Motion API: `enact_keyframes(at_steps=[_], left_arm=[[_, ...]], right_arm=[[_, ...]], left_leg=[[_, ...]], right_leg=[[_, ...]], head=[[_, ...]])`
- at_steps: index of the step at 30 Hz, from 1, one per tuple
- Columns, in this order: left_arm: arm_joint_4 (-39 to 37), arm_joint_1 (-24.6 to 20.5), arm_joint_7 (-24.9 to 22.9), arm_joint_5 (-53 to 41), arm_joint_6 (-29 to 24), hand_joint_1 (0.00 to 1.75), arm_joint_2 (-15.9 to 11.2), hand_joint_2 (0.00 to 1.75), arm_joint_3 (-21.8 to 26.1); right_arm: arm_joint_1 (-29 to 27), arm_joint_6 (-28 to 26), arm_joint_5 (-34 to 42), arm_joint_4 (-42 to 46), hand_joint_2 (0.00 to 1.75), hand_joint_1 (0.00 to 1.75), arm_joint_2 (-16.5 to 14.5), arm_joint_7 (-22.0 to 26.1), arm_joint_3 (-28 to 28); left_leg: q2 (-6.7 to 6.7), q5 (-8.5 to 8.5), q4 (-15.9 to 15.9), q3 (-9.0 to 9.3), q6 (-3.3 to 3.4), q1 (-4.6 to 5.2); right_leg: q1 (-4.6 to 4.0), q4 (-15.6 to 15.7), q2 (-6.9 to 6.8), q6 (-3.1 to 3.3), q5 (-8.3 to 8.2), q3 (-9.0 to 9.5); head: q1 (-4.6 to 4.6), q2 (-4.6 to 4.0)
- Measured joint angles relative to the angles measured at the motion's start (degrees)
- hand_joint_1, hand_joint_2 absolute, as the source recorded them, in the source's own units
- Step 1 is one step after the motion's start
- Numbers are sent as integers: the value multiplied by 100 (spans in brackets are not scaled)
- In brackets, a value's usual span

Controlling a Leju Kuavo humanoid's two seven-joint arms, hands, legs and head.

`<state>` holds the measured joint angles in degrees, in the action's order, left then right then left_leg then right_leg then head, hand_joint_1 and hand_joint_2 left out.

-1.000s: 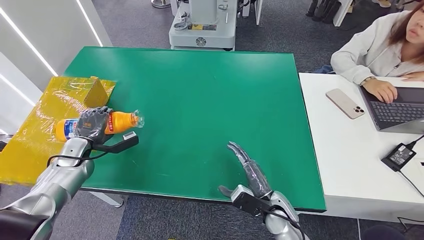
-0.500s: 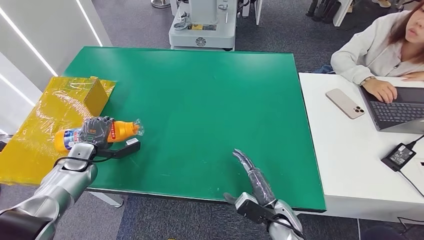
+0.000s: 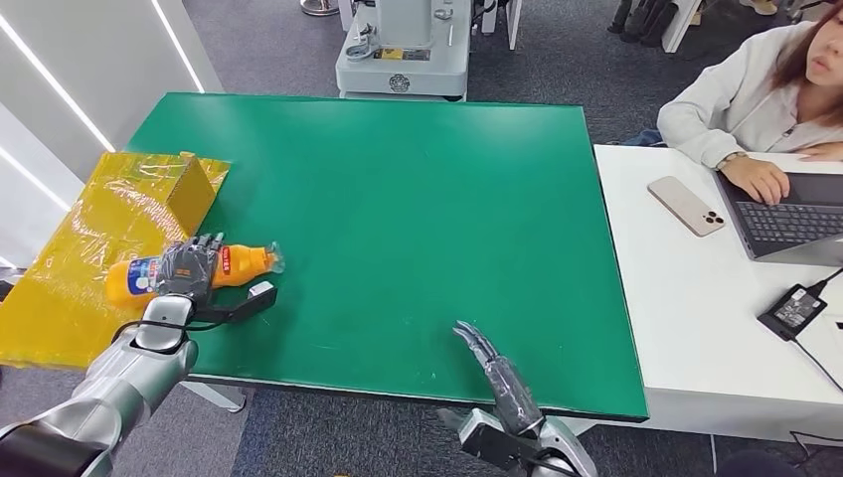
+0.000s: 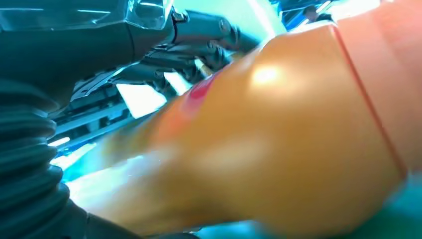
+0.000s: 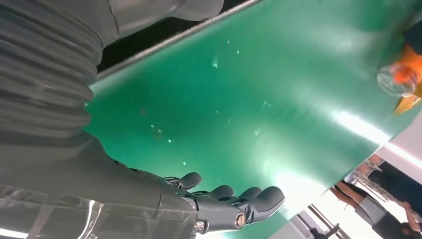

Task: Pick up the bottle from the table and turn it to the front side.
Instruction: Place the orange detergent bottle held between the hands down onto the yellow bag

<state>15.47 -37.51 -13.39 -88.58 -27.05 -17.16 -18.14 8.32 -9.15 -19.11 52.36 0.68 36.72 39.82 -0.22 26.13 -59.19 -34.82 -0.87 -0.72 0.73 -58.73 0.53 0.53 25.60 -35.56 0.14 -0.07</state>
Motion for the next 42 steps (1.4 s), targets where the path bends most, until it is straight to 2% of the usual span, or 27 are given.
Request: enact_keyframes(at_steps=[7, 13, 16, 19, 21, 24, 26, 29, 32, 35, 37, 40, 42], left_arm=[[0, 67, 33, 215, -143, 0, 22, 175, 24], [0, 237, 209, 590, -510, 0, 57, 175, 243], [1, 344, 416, 798, -844, 0, 132, 175, 437], [114, 494, 823, 970, -1102, 0, 271, 175, 722], [536, 719, 1491, 1009, -1123, 0, 483, 175, 1055], [1602, 1118, 3437, 1074, -1133, 0, 1110, 175, 2041], [2263, 1328, 4451, 1298, -1133, 0, 1599, 175, 2669], [3524, 1769, 5188, 2076, -1133, 0, 2360, 175, 3040], [4661, 2249, 5316, 2632, -1132, 0, 2897, 175, 2849], [5472, 2670, 5324, 3462, -1126, 0, 3218, 175, 2402], [5680, 2840, 5324, 4677, -1026, 0, 3275, 175, 1944], [5716, 3017, 5330, 7046, -680, 0, 3203, 175, 981], [5716, 3098, 5333, 7644, -587, 0, 3140, 175, 457]], right_arm=[[-112, 49, 18, 105, 175, 0, 51, -165, 8], [-189, 285, -38, 384, 175, 0, 113, -393, -109], [-208, 394, -193, 473, 175, 0, 111, -420, -228], [-264, 448, -345, 565, 175, 0, 74, -430, -371], [-308, 447, -392, 614, 175, 0, 26, -428, -469], [-338, 431, -403, 652, 175, 0, -87, -407, -649], [-351, 400, -334, 694, 175, 0, -167, -355, -758], [-451, 286, -92, 867, 175, 0, -246, -207, -955], [-556, 171, 170, 1092, 175, 0, -305, -51, -1115], [-707, 45, 385, 1385, 175, 0, -339, 8, -1234], [-822, -50, 559, 1621, 175, 0, -339, 25, -1286], [-1021, -174, 830, 2036, 175, 0, -338, 52, -1359], [-1128, -208, 894, 2269, 175, 0, -337, 50, -1391]], left_leg=[[0, 0, 0, 1, 0, 0], [0, 0, 0, 2, 0, 2], [2, 0, 0, 2, 0, 2], [5, 0, 0, 3, 0, 3], [5, 0, -2, 5, 1, 6], [19, -1, -4, -5, 3, 7], [4, 4, -5, -3, 6, 10], [-3, 16, -7, 3, 18, 16], [7, 18, -7, 1, 21, 16], [11, 24, -7, 1, 25, 15], [17, 26, -6, 1, 28, 14], [20, 25, -4, -1, 27, 10], [17, 25, -4, -1, 27, 9]], right_leg=[[0, 0, 0, 0, 0, 1], [0, 0, 0, 0, 0, 1], [0, 0, -2, 0, 0, 2], [1, 1, -5, -1, 0, 2], [3, 4, -4, -1, 1, 1], [5, 7, -22, -4, 1, 2], [9, 8, -8, -5, -2, 2], [16, 11, 1, -11, 0, 6], [17, 14, -10, -15, 4, 9], [17, 16, -15, -23, 13, 10], [16, 15, -22, -28, 18, 11], [13, 14, -28, -27, 18, 13], [11, 12, -23, -26, 18, 13]], head=[[1, 0], [1, 0], [1, 0], [1, 0], [-2, 0], [2, 0], [2, 0], [-1, 0], [1, 0], [0, 0], [-2, 0], [-1, 0], [-1, 0]])
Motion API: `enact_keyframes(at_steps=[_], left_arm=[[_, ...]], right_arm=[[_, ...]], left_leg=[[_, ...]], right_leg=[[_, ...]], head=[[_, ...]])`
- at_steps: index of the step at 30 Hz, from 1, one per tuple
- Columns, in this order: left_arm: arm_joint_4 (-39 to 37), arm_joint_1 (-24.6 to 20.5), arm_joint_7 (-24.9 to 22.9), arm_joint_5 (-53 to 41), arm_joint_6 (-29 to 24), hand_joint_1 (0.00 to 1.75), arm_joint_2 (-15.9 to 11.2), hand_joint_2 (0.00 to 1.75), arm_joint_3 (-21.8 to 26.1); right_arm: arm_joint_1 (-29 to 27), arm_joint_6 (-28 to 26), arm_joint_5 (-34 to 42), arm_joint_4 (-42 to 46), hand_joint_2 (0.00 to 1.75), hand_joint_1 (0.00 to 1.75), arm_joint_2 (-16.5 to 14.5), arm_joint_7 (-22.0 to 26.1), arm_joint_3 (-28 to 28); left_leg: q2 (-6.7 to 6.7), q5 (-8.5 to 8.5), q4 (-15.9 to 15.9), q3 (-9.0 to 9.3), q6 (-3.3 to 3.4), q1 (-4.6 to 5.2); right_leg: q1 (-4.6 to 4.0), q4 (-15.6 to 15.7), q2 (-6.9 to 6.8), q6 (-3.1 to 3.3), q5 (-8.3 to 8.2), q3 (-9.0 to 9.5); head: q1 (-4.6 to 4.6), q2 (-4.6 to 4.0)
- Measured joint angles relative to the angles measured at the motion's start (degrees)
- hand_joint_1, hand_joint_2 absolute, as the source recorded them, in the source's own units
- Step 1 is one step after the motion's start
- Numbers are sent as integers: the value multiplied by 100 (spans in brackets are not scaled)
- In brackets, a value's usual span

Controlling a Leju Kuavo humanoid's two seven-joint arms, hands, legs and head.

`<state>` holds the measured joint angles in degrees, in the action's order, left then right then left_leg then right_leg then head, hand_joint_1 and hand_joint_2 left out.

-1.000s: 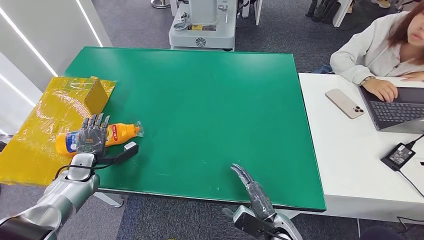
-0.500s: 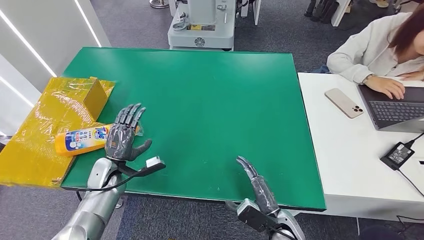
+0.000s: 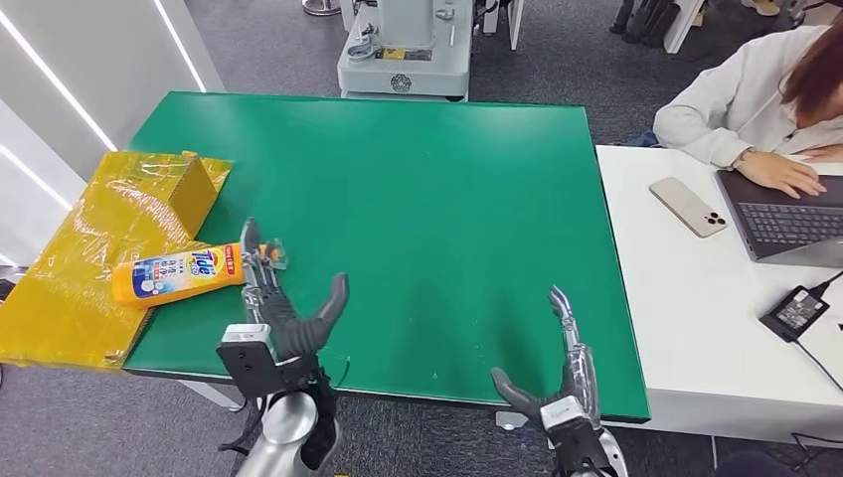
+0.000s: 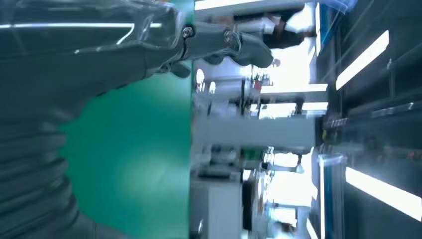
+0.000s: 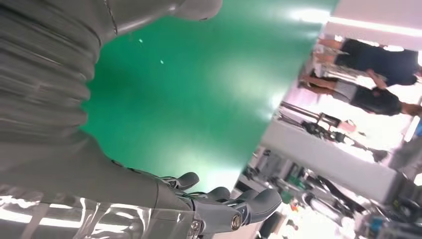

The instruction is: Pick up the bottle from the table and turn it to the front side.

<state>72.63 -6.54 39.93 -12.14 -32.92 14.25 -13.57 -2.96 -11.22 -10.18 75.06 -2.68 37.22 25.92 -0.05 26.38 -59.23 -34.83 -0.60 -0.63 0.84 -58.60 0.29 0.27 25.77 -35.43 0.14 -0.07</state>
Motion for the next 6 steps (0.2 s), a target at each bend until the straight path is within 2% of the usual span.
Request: enact_keyframes(at_steps=[3, 6], left_arm=[[0, 45, 0, -136, -1, 0, -67, 175, -476], [0, 51, -13, -144, 20, 0, -104, 175, -703]], right_arm=[[-104, -3, 23, 224, 175, 0, 2, -7, -31], [-143, -20, 31, 337, 175, 0, 2, -4, -53]], left_leg=[[0, 0, 0, 1, 0, 1], [1, 0, 0, 2, 0, 1]], right_leg=[[0, 0, 0, 0, 0, 0], [0, 0, -1, 0, 0, 1]], head=[[-1, 0], [-1, 0]])
